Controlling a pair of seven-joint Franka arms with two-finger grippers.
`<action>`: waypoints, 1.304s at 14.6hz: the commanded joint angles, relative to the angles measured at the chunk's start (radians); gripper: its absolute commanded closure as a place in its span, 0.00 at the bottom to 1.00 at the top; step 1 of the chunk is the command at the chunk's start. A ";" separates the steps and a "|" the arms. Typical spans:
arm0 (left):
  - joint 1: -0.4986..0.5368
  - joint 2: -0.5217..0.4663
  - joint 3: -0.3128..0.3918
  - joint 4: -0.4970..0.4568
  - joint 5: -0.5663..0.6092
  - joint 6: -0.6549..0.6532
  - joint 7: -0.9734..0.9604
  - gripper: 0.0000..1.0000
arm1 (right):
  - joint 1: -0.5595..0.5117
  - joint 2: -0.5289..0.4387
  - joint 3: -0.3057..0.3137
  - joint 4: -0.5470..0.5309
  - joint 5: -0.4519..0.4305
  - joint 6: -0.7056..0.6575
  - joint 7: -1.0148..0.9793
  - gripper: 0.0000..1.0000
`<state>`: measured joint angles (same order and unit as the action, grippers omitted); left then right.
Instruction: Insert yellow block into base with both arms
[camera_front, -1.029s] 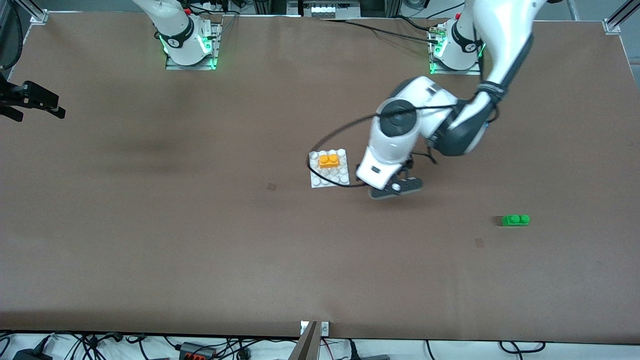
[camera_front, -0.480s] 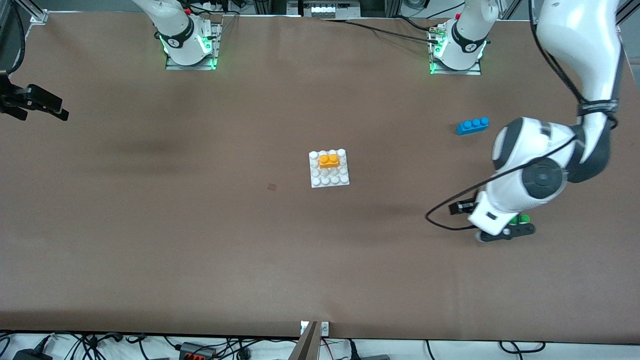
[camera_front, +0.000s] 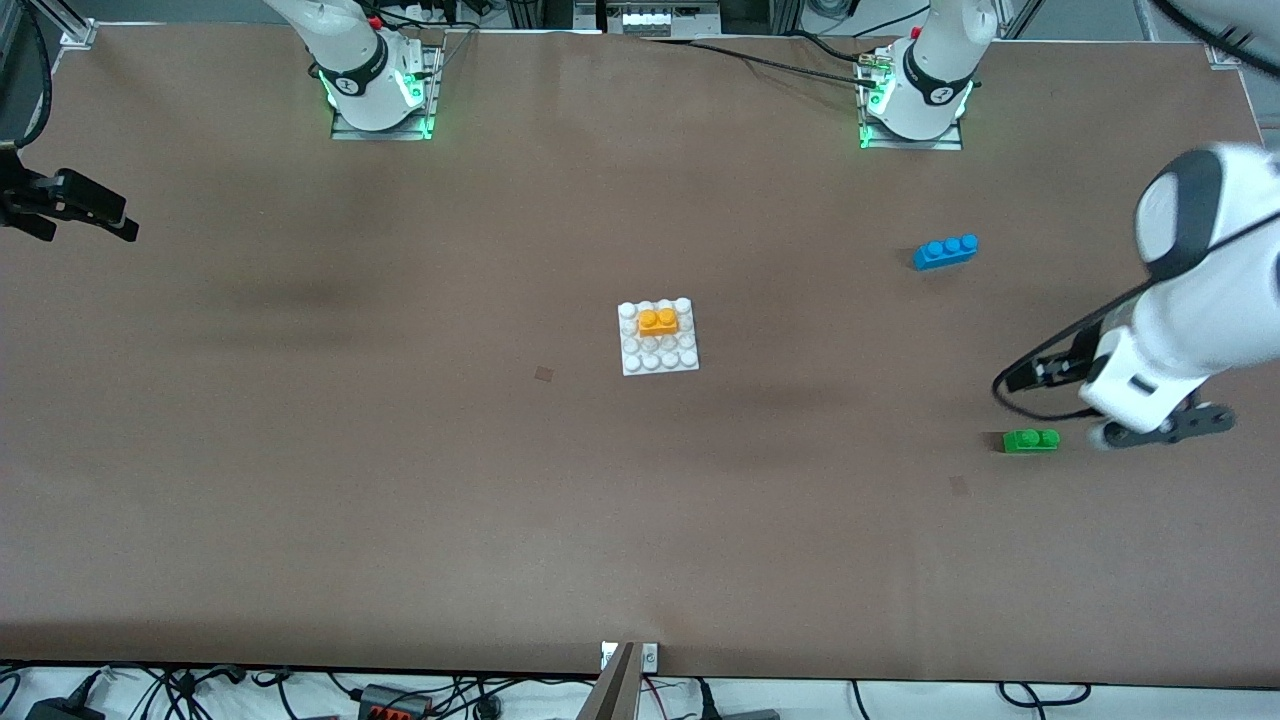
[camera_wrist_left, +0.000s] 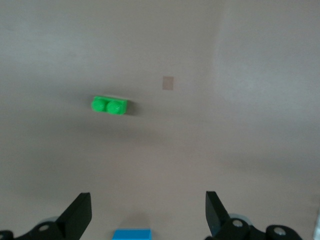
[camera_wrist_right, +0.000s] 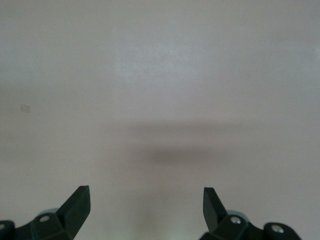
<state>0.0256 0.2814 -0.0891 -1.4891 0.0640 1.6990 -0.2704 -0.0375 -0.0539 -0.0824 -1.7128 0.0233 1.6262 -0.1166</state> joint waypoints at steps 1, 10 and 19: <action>-0.006 -0.138 0.011 -0.020 -0.042 -0.100 -0.004 0.00 | 0.005 -0.023 0.006 -0.019 -0.005 0.006 0.017 0.00; -0.019 -0.142 -0.001 0.010 -0.084 -0.190 -0.032 0.00 | 0.005 -0.023 0.007 -0.019 -0.005 0.006 0.017 0.00; -0.024 -0.136 0.005 0.038 -0.086 -0.190 -0.029 0.00 | 0.005 -0.023 0.021 -0.013 -0.009 0.006 0.017 0.00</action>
<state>0.0096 0.1402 -0.0931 -1.4766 -0.0072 1.5282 -0.2922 -0.0341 -0.0541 -0.0664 -1.7127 0.0233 1.6263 -0.1166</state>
